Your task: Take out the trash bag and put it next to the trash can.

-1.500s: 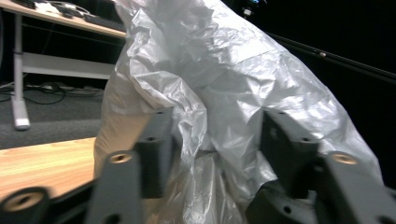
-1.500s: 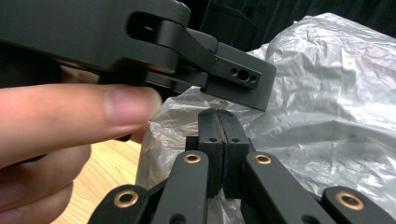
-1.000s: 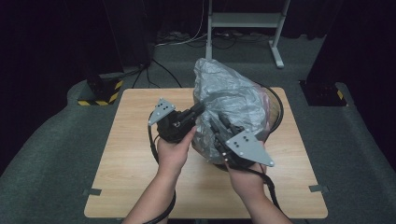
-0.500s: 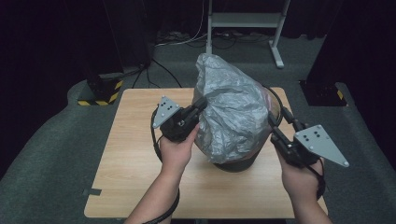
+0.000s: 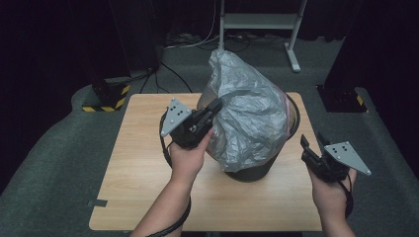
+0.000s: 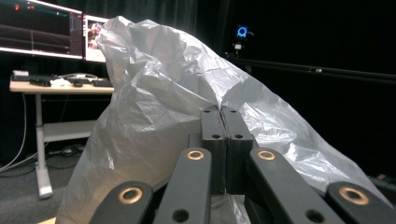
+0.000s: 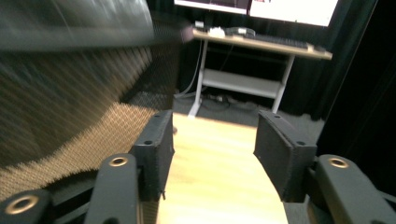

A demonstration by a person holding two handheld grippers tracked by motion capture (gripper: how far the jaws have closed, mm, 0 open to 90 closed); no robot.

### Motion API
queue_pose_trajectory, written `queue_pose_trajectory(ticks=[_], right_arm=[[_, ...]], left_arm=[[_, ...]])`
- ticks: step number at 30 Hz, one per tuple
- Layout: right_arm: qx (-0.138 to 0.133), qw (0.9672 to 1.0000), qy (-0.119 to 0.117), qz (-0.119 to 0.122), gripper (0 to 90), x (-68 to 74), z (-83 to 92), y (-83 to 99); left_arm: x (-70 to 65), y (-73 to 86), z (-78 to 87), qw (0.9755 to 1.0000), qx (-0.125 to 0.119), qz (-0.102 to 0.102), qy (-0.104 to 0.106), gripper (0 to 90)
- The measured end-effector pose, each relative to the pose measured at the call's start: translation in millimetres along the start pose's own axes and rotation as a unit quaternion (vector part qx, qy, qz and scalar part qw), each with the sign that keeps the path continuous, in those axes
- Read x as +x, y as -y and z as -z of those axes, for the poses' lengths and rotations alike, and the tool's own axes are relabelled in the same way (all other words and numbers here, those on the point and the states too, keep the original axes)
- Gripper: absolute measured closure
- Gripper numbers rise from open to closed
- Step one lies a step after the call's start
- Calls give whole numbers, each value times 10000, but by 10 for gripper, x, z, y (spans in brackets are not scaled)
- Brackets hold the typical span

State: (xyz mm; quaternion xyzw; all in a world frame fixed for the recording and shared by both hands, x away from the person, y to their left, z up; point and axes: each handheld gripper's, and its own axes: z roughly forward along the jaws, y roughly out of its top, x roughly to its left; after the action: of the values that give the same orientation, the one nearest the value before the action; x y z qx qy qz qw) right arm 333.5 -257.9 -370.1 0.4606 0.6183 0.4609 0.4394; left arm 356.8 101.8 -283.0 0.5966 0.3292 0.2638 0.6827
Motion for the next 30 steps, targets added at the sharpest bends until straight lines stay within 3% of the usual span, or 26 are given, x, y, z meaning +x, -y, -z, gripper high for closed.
queue_pose_trajectory(ticks=[7, 9, 17, 23, 25, 30], right_arm=[[490, 9986, 5, 183, 270, -17, -200, 393], [620, 9980, -8, 124, 232, -30, -246, 478], [1444, 9878, -187, -558, 155, -86, -433, 907], [1781, 9832, -123, -389, 134, -100, -513, 1134], [1935, 9802, -85, -417, 134, -107, -554, 1203], [2104, 9767, -111, -399, 134, -124, -597, 1296]], left_arm=[[-34, -56, -30, 9999, -129, -93, 40, 894], [-50, -65, -43, 9997, -177, -149, 64, 894], [-83, -118, -51, 9991, -328, -210, 136, 894], [-82, -170, -72, 9987, -422, -216, 172, 894], [-86, -195, -72, 9984, -453, -270, 187, 894], [-97, -267, -77, 9974, -593, -325, 251, 894]])
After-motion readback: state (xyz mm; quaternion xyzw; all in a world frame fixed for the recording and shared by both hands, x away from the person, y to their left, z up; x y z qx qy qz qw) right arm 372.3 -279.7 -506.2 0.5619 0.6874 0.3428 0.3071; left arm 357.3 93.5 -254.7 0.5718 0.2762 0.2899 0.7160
